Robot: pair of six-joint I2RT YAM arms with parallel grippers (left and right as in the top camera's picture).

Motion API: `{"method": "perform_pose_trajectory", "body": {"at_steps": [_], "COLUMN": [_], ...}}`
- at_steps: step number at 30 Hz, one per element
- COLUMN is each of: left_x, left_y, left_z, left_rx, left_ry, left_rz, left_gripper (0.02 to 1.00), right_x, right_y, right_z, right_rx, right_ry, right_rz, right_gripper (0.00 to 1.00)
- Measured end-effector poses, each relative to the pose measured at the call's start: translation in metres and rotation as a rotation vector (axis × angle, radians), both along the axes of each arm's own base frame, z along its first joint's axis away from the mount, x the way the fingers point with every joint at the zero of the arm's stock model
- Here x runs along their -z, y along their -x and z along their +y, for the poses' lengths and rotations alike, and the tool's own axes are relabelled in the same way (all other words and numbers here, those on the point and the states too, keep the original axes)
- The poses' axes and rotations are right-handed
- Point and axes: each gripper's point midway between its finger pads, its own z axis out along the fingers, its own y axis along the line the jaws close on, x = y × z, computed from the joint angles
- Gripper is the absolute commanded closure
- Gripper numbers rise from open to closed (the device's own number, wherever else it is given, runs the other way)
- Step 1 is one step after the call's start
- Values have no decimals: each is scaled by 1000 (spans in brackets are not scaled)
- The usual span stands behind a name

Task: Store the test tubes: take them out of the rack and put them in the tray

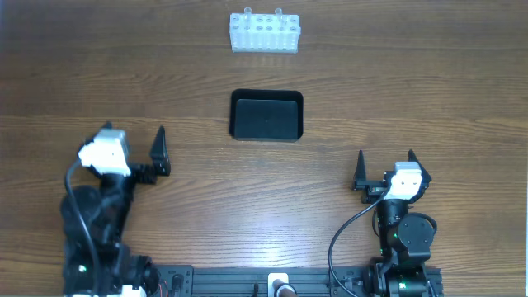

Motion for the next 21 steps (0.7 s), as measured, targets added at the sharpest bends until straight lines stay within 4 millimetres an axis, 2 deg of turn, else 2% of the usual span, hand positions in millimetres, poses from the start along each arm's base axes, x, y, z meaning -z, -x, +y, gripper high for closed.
{"method": "perform_pose_trajectory", "body": {"at_steps": [6, 11, 17, 21], "left_x": [-59, -102, -114, -110], "left_y": [-25, -59, -105, -143], "left_z": [-20, -41, -79, -103], "left_rx": [72, 127, 218, 240], "left_ry": [0, -5, -15, 7], "left_rz": [48, 106, 211, 257], "left_gripper": [20, 20, 20, 20], "right_x": [0, 0, 0, 0], "right_y": [0, 0, 0, 0], "right_z": [0, 0, 1, 1], "right_rx": [0, -1, -3, -3], "right_ry": [-1, -1, -1, -1], "right_rz": [0, 0, 0, 0], "right_gripper": [9, 9, 9, 9]}}
